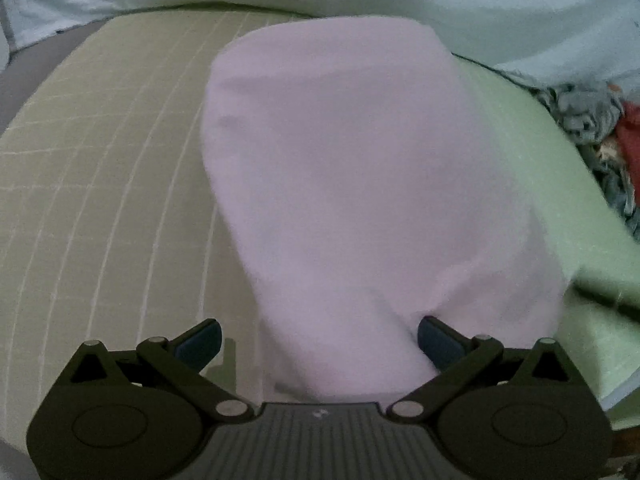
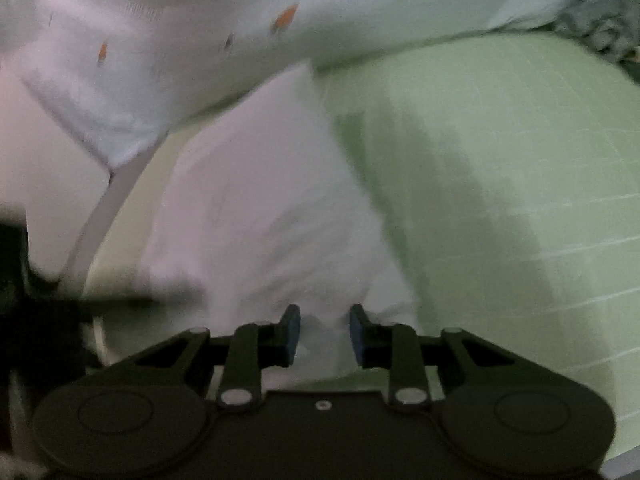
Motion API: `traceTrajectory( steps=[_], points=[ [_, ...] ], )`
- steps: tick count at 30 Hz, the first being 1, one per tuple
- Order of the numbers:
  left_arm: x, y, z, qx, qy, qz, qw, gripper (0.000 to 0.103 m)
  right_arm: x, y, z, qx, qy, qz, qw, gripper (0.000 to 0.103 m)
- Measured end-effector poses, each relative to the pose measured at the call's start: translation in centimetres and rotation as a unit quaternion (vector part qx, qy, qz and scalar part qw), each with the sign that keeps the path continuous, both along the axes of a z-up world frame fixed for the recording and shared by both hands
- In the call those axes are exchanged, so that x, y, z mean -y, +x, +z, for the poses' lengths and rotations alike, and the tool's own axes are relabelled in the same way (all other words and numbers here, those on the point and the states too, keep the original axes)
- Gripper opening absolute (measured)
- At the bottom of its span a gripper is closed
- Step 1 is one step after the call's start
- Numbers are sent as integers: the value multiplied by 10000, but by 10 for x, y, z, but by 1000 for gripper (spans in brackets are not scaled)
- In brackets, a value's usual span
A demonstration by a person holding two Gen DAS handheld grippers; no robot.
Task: Fold clothes
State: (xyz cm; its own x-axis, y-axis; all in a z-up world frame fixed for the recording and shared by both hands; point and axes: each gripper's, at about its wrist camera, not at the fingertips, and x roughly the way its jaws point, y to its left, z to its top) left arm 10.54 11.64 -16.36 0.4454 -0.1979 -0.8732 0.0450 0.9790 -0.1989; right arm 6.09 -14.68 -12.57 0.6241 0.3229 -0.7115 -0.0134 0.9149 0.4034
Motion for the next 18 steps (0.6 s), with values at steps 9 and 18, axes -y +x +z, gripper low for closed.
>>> traceTrajectory(
  steps=[9, 18],
  points=[
    [-15, -12, -7, -175, -435, 427, 9980, 103, -3, 46, -6, 86, 28, 69, 9999, 55],
    [-38, -23, -3, -424, -874, 560, 9937, 103, 19, 44, -42, -411, 865, -177, 9952, 45]
  ],
)
